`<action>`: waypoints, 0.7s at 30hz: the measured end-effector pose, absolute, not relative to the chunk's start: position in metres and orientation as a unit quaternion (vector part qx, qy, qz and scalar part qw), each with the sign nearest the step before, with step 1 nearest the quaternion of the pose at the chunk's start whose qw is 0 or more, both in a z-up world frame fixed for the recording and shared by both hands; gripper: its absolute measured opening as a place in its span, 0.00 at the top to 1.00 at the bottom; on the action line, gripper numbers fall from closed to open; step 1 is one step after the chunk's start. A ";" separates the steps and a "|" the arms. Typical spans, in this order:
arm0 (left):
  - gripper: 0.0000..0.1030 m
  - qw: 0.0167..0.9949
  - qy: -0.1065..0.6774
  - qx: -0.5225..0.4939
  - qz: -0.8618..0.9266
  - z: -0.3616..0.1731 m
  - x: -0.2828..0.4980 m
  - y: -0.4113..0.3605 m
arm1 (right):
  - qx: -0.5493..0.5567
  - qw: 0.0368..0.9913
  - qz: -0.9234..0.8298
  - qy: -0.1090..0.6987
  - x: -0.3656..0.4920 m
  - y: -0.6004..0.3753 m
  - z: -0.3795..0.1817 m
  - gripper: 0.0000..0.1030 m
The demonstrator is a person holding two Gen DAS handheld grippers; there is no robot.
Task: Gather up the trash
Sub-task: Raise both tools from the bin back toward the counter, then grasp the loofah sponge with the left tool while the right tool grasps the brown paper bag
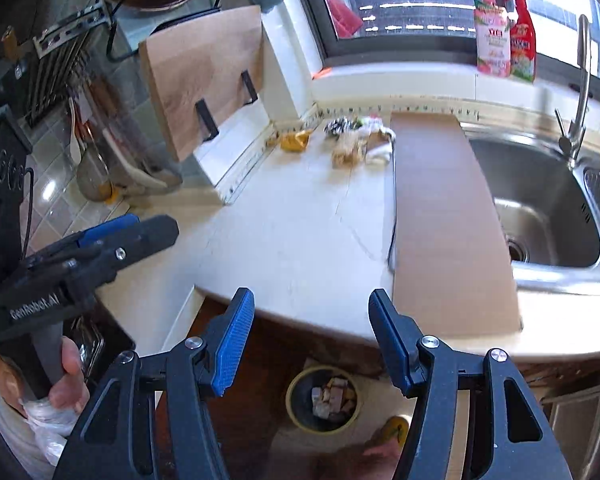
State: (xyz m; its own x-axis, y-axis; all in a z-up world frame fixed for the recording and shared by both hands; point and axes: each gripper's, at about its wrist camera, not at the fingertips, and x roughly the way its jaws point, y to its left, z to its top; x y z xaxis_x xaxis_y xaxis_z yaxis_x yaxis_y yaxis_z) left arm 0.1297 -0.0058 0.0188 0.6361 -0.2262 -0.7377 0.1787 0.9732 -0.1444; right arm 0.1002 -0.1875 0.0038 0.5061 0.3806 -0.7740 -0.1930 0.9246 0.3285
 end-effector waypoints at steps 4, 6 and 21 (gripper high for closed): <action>0.16 0.906 0.414 -0.034 -0.088 0.016 0.190 -0.010 | 0.088 0.865 0.166 0.465 0.164 -0.196 0.013 0.41; 0.16 0.906 0.416 -0.029 -0.077 0.012 0.225 -0.013 | 0.087 0.863 0.175 0.465 0.203 -0.204 0.008 0.41; 0.20 0.853 0.518 -0.031 -0.047 -0.106 0.472 -0.046 | 0.109 0.802 0.197 0.553 0.489 -0.245 -0.123 0.59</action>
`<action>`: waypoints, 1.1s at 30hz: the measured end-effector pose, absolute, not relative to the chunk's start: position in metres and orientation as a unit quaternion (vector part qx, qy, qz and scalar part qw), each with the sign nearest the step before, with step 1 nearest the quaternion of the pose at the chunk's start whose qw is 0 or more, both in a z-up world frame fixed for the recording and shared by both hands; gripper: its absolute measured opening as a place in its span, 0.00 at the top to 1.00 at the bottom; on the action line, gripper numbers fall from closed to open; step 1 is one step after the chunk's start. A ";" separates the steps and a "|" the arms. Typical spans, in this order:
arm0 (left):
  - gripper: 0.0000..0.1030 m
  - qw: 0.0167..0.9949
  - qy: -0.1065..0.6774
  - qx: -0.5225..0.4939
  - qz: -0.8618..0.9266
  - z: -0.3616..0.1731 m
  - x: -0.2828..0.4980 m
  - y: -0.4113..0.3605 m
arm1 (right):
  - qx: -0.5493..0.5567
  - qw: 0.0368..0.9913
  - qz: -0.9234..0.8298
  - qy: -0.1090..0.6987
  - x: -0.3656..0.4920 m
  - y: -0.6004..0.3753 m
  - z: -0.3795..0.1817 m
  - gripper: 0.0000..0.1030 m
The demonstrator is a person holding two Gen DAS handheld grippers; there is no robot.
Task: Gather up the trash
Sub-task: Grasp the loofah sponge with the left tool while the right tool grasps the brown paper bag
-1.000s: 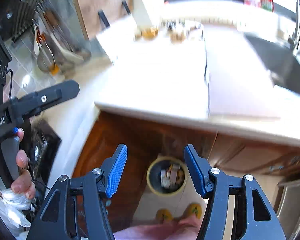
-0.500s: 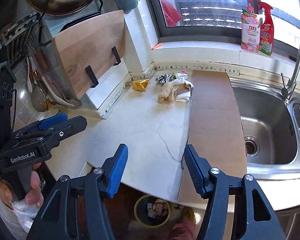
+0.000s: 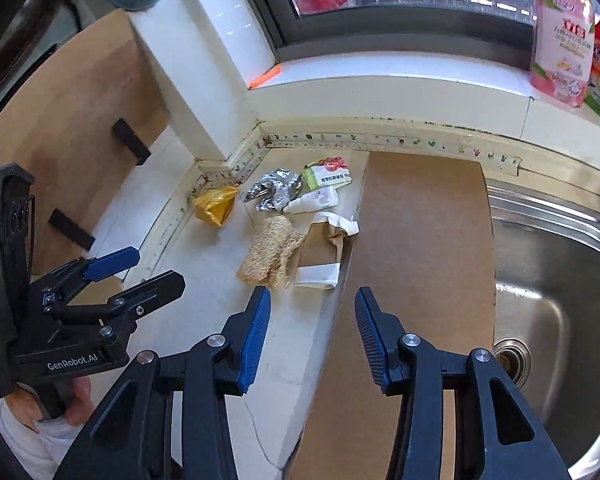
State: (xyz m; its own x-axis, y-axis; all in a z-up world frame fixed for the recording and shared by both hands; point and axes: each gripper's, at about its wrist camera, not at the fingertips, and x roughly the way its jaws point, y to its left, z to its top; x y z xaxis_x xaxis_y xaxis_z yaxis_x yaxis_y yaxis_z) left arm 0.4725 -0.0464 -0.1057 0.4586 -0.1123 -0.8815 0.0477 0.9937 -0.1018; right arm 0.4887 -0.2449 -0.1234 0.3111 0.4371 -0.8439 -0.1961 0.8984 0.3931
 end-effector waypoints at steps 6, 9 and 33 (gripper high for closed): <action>0.31 0.821 0.564 -0.068 -0.049 -0.165 0.522 -0.044 | 0.148 0.770 0.203 0.586 0.539 -0.245 -0.185 0.61; 0.31 0.810 0.578 -0.079 -0.054 -0.185 0.536 -0.045 | 0.168 0.753 0.212 0.600 0.556 -0.240 -0.207 0.61; 0.69 0.813 0.575 -0.083 -0.029 -0.180 0.509 -0.030 | 0.181 0.727 0.293 0.593 0.542 -0.181 -0.223 0.94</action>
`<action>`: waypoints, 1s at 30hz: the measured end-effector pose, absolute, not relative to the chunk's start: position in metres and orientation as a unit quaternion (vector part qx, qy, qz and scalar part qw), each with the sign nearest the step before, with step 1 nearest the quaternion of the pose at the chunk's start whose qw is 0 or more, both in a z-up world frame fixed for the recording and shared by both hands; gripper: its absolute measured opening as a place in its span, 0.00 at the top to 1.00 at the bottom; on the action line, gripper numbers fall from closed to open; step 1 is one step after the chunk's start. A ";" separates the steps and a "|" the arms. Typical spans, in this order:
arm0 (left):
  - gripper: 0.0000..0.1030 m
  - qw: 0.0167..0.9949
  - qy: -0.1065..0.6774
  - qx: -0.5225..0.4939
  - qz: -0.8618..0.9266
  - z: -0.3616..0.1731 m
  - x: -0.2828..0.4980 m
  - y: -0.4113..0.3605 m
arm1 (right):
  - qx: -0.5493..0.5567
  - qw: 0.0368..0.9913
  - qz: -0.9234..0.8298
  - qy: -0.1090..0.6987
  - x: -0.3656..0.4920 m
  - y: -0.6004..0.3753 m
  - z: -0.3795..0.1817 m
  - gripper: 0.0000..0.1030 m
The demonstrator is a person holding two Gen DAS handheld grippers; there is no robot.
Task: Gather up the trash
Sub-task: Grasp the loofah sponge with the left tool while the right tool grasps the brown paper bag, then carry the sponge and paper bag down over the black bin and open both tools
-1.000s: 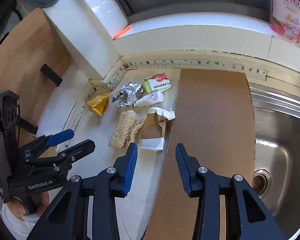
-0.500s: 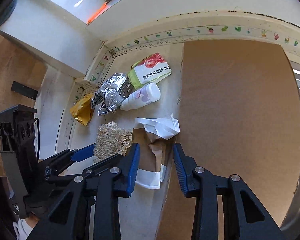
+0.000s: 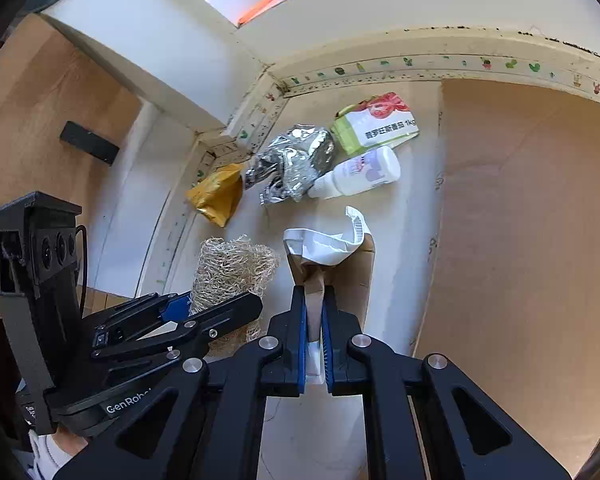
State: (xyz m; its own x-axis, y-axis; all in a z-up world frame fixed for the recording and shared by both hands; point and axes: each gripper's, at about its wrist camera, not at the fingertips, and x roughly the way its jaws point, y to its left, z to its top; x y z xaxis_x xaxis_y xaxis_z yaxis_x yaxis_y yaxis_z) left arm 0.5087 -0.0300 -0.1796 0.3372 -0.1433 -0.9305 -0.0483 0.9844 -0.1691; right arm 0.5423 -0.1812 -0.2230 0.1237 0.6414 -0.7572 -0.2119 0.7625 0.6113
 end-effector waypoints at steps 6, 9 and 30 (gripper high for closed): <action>0.69 0.830 0.553 -0.073 -0.019 -0.138 0.450 -0.013 | 0.188 0.737 0.310 0.571 0.500 -0.180 -0.187 0.94; 0.69 0.838 0.541 -0.073 -0.017 -0.118 0.416 -0.008 | 0.190 0.742 0.318 0.559 0.473 -0.177 -0.168 0.94; 0.69 0.878 0.474 -0.057 -0.035 -0.035 0.163 0.038 | 0.138 0.801 0.326 0.483 0.216 -0.124 -0.044 0.94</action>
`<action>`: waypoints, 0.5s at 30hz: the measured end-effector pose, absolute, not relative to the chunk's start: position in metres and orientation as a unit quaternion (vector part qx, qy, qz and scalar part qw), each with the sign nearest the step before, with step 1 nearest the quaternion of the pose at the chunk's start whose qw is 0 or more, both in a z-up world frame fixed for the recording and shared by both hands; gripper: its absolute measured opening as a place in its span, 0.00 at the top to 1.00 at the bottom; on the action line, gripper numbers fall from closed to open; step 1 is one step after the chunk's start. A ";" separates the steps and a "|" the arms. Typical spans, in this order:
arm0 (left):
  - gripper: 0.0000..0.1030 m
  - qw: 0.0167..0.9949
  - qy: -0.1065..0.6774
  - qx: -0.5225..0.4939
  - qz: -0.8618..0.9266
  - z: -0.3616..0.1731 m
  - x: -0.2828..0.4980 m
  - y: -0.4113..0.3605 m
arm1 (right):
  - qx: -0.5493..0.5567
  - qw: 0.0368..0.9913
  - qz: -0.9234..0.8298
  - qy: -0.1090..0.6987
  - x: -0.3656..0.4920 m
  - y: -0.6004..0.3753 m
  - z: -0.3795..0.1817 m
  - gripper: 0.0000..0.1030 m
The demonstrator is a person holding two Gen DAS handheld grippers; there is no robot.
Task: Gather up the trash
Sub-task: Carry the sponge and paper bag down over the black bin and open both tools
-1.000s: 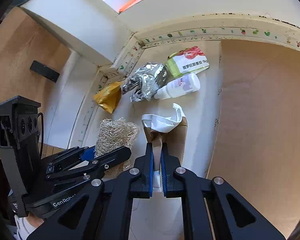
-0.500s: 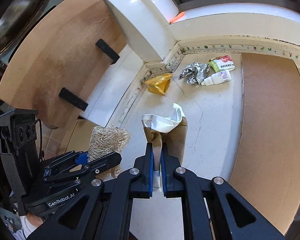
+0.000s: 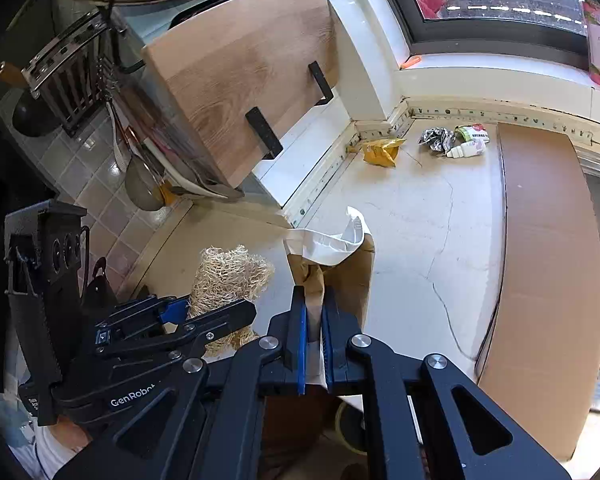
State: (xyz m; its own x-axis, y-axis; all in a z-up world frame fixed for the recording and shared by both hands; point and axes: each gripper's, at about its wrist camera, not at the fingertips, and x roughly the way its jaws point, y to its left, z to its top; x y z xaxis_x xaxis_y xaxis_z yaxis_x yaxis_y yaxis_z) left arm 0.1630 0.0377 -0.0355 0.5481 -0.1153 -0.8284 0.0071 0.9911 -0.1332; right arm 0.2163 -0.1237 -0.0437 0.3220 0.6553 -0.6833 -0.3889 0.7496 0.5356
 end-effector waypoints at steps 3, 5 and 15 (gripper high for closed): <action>0.69 0.878 0.474 -0.054 -0.043 -0.038 0.128 0.045 | 0.138 0.803 0.321 0.483 0.173 -0.118 -0.043 0.94; 0.69 0.877 0.475 -0.049 -0.048 -0.043 0.109 0.048 | 0.136 0.803 0.318 0.485 0.148 -0.115 -0.046 0.94; 0.69 0.851 0.518 -0.052 -0.068 -0.112 0.030 0.060 | 0.096 0.778 0.294 0.546 0.036 -0.085 -0.105 0.94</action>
